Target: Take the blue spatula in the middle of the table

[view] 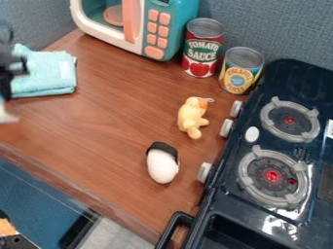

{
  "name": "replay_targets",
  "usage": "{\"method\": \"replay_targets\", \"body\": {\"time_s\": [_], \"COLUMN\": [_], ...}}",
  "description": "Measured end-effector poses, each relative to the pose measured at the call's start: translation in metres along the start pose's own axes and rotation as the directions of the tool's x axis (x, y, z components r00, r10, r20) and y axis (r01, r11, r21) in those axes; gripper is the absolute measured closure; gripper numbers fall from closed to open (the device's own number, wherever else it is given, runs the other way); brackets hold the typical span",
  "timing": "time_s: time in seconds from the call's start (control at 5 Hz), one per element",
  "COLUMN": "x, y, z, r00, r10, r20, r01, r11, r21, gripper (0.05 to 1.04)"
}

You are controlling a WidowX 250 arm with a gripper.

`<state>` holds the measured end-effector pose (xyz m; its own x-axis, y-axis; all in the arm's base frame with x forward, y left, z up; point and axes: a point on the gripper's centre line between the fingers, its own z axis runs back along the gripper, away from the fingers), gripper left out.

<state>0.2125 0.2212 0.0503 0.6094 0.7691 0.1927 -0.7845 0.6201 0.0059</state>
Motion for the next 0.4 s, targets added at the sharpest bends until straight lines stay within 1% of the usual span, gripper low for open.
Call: {"method": "replay_targets", "body": {"time_s": [0.2,0.4], "x": [-0.007,-0.014], "y": [-0.040,-0.097], "z": [0.025,0.038], "r00": [0.996,0.971], "r10": [-0.083,-0.234], "r20": [0.017,0.051], "r01": [0.084,0.238], "r11": [0.995,0.966], "r21": [-0.060,-0.097], "gripper": [0.770,0.770]}}
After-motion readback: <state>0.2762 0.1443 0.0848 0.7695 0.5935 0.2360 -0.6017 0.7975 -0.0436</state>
